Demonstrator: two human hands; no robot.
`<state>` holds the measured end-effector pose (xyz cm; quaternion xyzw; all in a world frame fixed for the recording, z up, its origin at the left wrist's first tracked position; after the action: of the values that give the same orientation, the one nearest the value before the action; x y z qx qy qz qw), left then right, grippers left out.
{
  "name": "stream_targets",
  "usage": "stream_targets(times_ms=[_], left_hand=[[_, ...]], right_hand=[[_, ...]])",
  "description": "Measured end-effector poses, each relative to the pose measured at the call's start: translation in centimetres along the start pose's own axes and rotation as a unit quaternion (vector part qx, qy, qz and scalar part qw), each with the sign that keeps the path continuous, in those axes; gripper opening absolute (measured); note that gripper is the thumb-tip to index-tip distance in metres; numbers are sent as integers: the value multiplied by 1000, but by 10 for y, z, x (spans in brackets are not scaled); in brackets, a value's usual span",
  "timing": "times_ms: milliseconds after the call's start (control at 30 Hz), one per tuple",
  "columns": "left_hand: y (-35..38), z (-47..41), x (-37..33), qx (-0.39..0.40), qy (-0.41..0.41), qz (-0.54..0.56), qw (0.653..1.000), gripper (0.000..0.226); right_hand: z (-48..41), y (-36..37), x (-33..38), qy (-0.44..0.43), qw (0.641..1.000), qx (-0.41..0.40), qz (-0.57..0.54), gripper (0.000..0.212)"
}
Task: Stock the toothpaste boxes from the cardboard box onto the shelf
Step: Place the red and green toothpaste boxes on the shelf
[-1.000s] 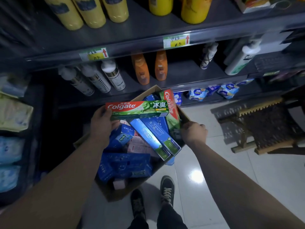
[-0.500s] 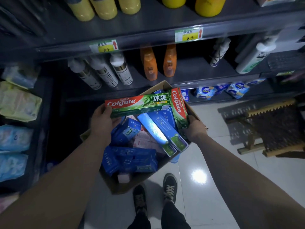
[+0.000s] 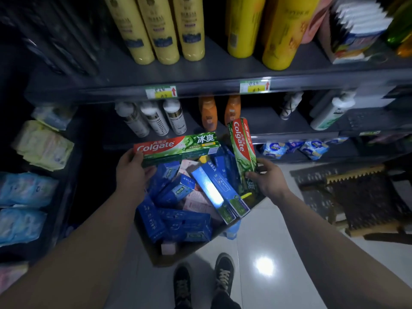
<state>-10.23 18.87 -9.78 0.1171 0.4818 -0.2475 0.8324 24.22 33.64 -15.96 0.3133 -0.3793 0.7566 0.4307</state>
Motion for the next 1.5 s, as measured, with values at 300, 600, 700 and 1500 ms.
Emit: stream_targets(times_ms=[300, 600, 700, 1500], left_hand=[[-71, 48, -108, -30, 87, 98, 991, 36], [-215, 106, -216, -94, 199, 199, 955, 16], [-274, 125, -244, -110, 237, 213, 941, 21], [-637, 169, -324, -289, 295, 186, 891, 42]], right_hand=[[54, 24, 157, -167, 983, 72, -5, 40], [140, 134, 310, -293, 937, 190, 5, 45], [179, 181, 354, -335, 916, 222, 13, 43], [418, 495, 519, -480, 800, 350, 86, 58]])
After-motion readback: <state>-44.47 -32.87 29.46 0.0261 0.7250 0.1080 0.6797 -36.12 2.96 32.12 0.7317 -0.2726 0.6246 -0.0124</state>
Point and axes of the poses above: each hand's wrist, its own z-axis away from the middle knuckle, its own y-axis out of the palm, x = y × z, the point moved 10 cm from there along -z, towards the middle knuckle
